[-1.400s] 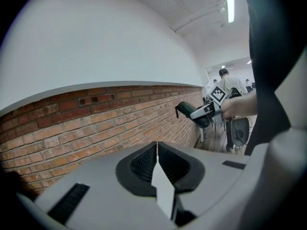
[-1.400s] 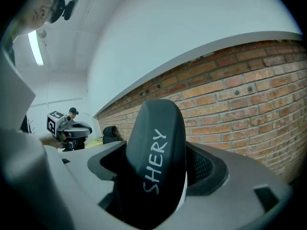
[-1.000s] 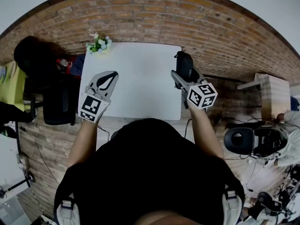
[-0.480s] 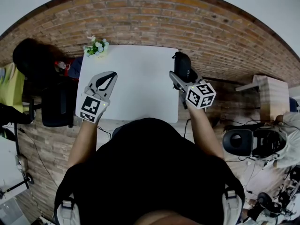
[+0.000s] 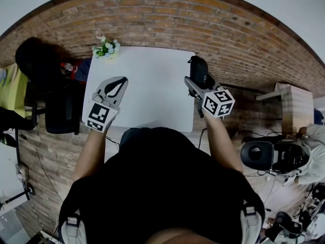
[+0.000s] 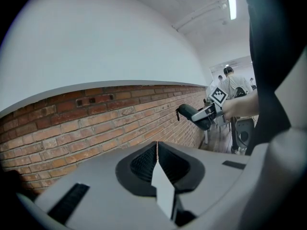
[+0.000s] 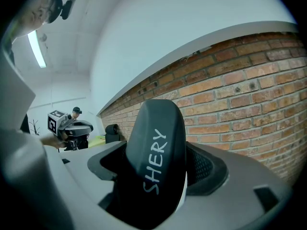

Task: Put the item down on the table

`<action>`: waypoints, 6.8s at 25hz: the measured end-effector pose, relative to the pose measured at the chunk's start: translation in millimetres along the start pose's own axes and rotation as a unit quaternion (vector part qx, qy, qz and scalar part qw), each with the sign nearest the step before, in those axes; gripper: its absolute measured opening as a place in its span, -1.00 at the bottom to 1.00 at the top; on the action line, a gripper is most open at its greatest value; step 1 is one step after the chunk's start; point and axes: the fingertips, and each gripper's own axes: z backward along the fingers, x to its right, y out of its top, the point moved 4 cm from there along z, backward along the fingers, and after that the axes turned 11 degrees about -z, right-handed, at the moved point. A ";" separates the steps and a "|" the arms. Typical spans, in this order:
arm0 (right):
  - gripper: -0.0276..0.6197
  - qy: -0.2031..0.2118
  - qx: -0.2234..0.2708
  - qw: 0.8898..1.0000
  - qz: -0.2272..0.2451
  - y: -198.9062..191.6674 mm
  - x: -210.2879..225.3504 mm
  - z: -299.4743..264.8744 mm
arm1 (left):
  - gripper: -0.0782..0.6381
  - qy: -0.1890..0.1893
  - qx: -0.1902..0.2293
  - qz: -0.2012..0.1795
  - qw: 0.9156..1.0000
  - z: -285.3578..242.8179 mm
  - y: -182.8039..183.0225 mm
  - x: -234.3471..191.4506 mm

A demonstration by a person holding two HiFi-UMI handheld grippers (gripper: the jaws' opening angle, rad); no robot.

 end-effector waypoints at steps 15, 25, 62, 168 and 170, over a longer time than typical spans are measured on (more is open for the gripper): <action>0.26 -0.009 -0.002 1.000 -0.009 -1.9 4.5 -5.8 | -0.73 -0.003 -0.002 0.000 1.000 -3.7 -4.6 -10.0; 0.26 -0.015 -0.012 1.000 -0.012 -1.5 16.7 -19.7 | -0.73 -0.010 -0.006 0.002 1.000 -19.7 -13.4 -20.5; 0.26 -0.061 -0.105 0.991 -0.048 -69.3 69.3 -83.6 | -0.73 -0.017 -0.027 0.016 0.999 -30.0 -41.6 -36.2; 0.26 -0.160 -0.364 0.915 -0.071 -318.9 165.7 -141.2 | -0.72 -0.051 -0.089 0.030 0.994 -51.9 -96.7 -63.1; 0.26 -0.159 -0.366 0.914 -0.067 -319.9 165.2 -143.1 | -0.72 -0.049 -0.090 0.030 0.994 -51.0 -97.4 -64.1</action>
